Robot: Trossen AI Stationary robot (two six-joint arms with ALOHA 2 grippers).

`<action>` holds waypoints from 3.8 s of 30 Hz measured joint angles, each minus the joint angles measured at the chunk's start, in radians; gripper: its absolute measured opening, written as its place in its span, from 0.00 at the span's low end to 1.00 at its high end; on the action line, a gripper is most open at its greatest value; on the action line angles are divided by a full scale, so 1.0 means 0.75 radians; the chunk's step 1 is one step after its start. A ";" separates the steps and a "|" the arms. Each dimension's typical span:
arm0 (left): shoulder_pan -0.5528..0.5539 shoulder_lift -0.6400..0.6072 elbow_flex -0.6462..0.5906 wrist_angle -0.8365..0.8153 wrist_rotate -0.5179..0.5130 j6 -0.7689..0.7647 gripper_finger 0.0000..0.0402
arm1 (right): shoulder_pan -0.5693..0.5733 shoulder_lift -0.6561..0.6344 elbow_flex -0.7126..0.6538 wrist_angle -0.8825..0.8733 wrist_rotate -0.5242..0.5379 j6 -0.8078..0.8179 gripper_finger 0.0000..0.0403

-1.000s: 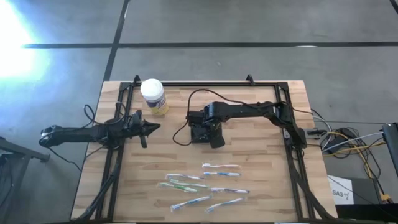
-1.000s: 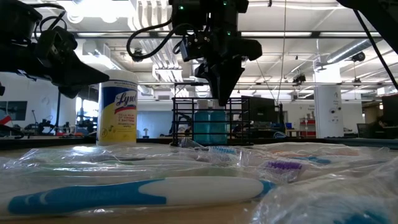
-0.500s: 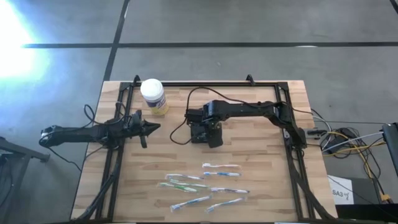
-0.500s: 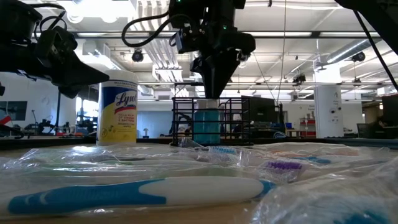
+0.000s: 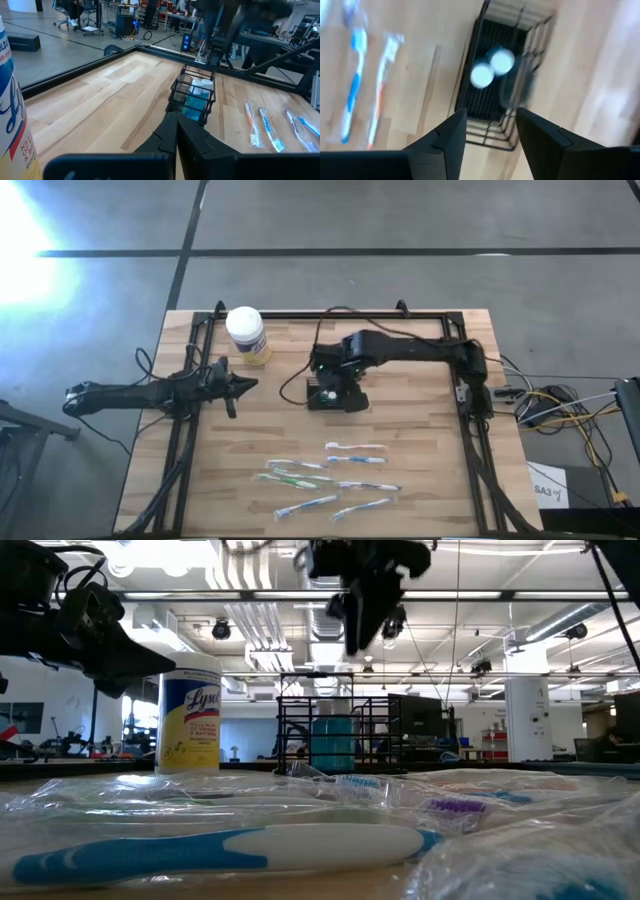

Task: Pick & Place toothbrushing station
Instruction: Put the orange toothbrush into the black wire organizer

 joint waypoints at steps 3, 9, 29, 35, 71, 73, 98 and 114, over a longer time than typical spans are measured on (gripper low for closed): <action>0.000 0.003 0.000 -0.002 0.000 0.000 0.02 | 0.000 -0.129 -0.021 0.141 -0.040 0.031 0.40; 0.000 0.008 0.000 -0.004 0.004 0.001 0.02 | -0.017 -0.521 -0.321 0.708 -0.369 0.094 0.37; 0.000 0.010 -0.001 0.006 0.035 0.059 0.02 | 0.039 -1.563 -2.013 2.106 -0.095 0.450 0.19; 0.000 -0.004 0.000 0.095 0.064 0.168 0.02 | 0.038 -1.698 -2.276 2.423 -0.095 0.461 0.06; 0.000 -0.176 -0.004 0.124 0.331 0.219 0.02 | 0.038 -2.063 -2.621 2.468 0.035 0.393 0.02; 0.000 -0.176 -0.004 0.109 0.331 0.215 0.03 | 0.038 -2.061 -2.621 2.454 0.035 0.400 0.02; 0.000 -0.175 -0.006 0.111 0.315 0.220 0.02 | 0.088 -1.841 -2.376 2.254 0.003 0.479 0.02; 0.000 -0.174 -0.006 0.111 0.313 0.327 0.03 | 0.247 -1.051 -1.601 1.271 0.007 0.852 0.02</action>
